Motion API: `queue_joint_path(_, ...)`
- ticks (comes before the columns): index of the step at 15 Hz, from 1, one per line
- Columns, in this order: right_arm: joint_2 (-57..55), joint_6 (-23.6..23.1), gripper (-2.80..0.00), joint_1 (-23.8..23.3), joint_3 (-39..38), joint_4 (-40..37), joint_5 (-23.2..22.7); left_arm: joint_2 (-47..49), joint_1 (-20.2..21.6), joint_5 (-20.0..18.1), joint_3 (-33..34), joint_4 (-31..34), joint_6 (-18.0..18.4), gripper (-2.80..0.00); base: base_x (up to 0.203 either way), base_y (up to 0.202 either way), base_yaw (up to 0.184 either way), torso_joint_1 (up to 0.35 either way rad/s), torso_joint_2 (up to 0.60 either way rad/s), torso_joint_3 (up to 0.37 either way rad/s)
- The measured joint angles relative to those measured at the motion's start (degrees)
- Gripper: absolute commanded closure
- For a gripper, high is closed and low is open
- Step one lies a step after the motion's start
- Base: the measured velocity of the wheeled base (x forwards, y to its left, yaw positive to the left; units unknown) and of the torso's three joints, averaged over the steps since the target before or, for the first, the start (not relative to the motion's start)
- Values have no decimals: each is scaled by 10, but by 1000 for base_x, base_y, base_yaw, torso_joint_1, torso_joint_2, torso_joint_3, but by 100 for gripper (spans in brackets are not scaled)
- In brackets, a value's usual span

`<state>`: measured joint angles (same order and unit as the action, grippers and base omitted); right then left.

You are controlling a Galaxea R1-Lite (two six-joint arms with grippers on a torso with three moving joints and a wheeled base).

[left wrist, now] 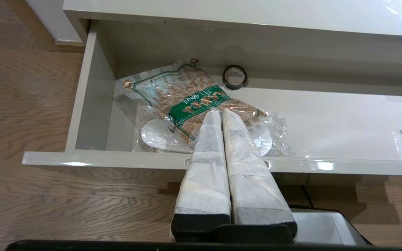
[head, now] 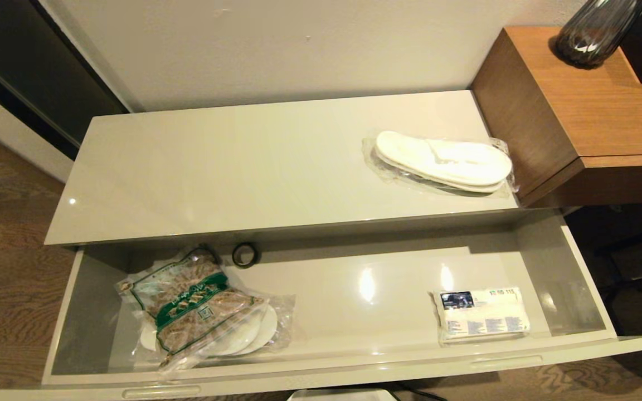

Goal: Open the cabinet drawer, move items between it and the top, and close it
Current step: Close the drawer

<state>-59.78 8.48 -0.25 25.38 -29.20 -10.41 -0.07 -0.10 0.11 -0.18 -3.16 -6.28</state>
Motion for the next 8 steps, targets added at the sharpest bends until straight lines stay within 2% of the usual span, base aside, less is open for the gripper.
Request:
queue_joint_path(3,-141,61,0,29,-7,90,0,0,0,0,0,0,0,0,0,0,0,0,0,0)
queue_joint_path(6,-246,153,0,116,-2,156,20,0,0,0,0,0,0,0,0,0,0,0,0,0)
queue_joint_path(8,-313,225,0,178,-3,212,67,0,0,0,0,0,0,0,0,0,0,0,0,0)
